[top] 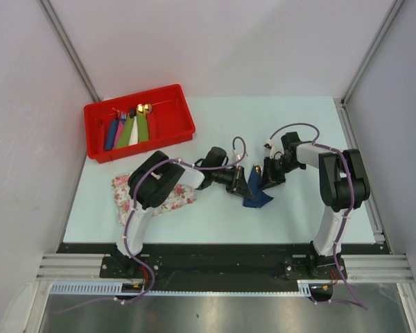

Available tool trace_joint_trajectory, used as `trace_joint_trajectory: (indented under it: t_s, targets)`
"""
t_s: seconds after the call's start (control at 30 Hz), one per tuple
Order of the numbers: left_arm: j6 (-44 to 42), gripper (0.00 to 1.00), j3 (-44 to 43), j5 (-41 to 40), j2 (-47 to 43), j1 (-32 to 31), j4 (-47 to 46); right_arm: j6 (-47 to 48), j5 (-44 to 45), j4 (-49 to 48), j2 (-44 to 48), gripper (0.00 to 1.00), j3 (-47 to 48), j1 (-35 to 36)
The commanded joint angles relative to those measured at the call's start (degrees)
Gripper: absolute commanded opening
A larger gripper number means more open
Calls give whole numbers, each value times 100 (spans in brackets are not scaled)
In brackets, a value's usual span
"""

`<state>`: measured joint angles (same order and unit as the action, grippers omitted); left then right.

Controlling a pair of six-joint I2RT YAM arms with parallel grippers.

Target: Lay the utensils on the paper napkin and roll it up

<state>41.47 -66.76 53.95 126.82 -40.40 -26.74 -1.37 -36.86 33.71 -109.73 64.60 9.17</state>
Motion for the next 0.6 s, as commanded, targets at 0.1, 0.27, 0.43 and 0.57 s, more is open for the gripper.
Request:
trace_joint_trajectory:
  t_s: [0.1,0.27,0.43,0.57]
  targets:
    - [247,12,-249,-315,26,-161,-367,163,452,-269,-198,10,44,67]
    - [256,12,-329,-341,255,-152,-51,5,434,-164,-136,14,114,59]
    - [214,7,-83,-465,378,59,212,-180,188,179,258,46,413,-178]
    - [89,6,-39,-377,387,68,327,-399,337,285,365,50,650,-170]
